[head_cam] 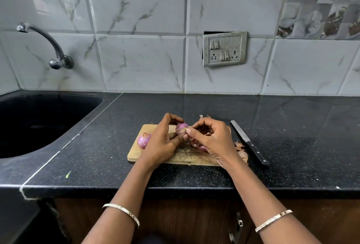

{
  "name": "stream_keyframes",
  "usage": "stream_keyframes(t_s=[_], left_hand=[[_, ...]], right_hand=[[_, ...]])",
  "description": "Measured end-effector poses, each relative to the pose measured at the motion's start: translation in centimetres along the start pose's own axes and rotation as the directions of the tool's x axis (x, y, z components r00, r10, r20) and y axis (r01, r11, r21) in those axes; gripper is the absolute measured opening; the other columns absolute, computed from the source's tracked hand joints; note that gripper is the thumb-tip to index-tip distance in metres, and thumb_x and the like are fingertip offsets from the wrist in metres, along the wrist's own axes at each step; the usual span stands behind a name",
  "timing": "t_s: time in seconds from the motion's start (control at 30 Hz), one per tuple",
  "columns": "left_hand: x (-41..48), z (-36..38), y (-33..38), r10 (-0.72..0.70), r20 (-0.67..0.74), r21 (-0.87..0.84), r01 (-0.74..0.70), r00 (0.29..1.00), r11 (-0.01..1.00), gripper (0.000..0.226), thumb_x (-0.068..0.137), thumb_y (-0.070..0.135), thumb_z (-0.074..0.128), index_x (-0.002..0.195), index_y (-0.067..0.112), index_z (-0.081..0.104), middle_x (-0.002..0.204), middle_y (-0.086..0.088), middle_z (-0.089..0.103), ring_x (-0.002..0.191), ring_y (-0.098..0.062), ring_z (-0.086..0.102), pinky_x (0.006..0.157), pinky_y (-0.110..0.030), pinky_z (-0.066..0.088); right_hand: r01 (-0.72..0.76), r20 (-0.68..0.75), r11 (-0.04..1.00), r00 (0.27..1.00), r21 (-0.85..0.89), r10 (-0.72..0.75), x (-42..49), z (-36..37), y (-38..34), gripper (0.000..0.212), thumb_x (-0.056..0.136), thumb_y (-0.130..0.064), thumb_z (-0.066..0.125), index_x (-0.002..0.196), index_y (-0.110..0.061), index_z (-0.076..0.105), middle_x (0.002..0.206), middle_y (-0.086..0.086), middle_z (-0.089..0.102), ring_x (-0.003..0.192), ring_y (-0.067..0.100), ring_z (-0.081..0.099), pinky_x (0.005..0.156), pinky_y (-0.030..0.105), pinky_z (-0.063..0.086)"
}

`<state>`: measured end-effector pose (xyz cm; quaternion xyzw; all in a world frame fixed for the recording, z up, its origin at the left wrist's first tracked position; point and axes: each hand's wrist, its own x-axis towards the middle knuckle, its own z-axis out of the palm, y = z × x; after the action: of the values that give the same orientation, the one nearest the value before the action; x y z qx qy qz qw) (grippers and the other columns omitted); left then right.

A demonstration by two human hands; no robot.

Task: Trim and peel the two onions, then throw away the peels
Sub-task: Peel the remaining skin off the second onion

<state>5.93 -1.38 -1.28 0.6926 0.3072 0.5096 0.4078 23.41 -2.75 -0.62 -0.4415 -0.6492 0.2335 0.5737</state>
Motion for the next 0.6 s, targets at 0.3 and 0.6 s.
stream_keyframes(t_s=[0.3, 0.6], left_hand=[[0.1, 0.0, -0.1, -0.022, 0.004, -0.06, 0.022, 1.0, 0.998, 0.039, 0.089, -0.002, 0.07, 0.111, 0.019, 0.047, 0.117, -0.003, 0.058, 0.092, -0.021, 0.075, 0.078, -0.023, 0.059], [0.3, -0.4, -1.4, -0.058, 0.023, -0.095, 0.06, 0.998, 0.994, 0.044, 0.091, -0.003, 0.068, 0.127, 0.015, 0.05, 0.131, -0.028, 0.056, 0.105, -0.026, 0.072, 0.09, -0.034, 0.059]], right_hand=[[-0.019, -0.019, 1.0, 1.0, -0.007, 0.019, 0.3, -0.1, 0.8, 0.005, 0.086, -0.012, 0.078, 0.082, -0.013, 0.076, 0.071, -0.011, 0.071, 0.068, 0.001, 0.063, 0.066, 0.019, 0.048], [-0.067, -0.094, 0.998, 0.993, -0.007, 0.066, 0.4, -0.1, 1.2, 0.005, 0.091, -0.018, 0.073, 0.087, -0.016, 0.072, 0.079, -0.002, 0.072, 0.076, 0.012, 0.065, 0.075, 0.039, 0.056]])
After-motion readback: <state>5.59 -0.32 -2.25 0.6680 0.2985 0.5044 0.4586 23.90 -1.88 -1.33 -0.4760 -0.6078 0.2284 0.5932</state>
